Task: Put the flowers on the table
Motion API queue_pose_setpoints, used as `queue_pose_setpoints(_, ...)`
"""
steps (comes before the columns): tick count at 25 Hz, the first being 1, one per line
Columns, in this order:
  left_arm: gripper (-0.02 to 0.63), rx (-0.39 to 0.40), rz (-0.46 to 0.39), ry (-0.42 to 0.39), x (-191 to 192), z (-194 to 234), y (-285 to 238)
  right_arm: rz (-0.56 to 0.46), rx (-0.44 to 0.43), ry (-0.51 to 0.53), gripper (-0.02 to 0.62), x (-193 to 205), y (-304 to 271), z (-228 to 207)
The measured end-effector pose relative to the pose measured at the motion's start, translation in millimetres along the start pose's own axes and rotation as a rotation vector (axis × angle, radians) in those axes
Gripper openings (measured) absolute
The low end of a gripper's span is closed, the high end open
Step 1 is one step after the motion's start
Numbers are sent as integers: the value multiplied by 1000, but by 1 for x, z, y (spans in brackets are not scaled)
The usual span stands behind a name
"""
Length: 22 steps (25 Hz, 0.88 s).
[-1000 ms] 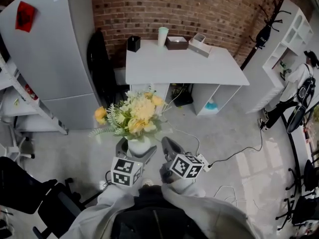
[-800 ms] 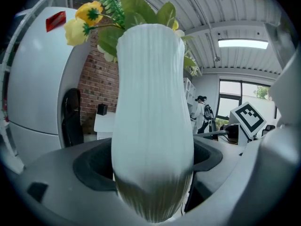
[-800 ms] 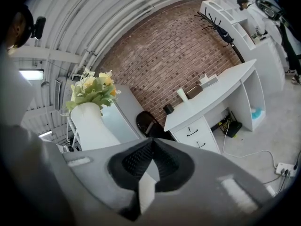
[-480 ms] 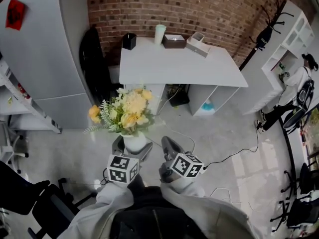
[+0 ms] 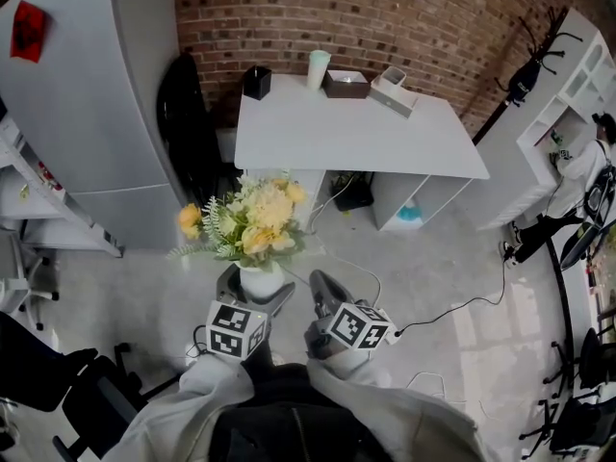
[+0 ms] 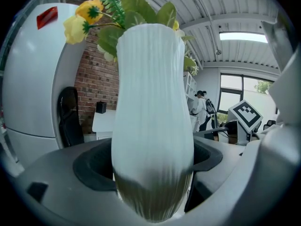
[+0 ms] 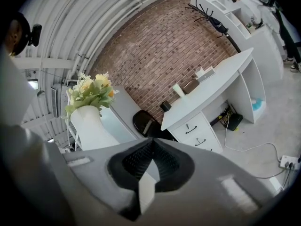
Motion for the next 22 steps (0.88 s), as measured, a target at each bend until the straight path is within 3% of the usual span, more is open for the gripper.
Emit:
queue_pose_setpoints(10,457,55,-4,-11,-17,25,-59,-26,41,-7,0,-28,-43,-35)
queue_pose_setpoints(17,457,56,-10,-14,-42,64,-106,-23,10,53,0,-55,-99,-43)
queue_pose_setpoints(22,457,66,1,-12,-66,91,-148,-23,29,33,-2,-82,-139,-58)
Point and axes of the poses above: the fingertips, and each gripper's own axes: y backward along the fingers, z to its left, x out of its underside, the point moved 8 cm from there along y, backward along the fingers, and after that the axes turned 6 degrees about -x, right-handed, at the moved point
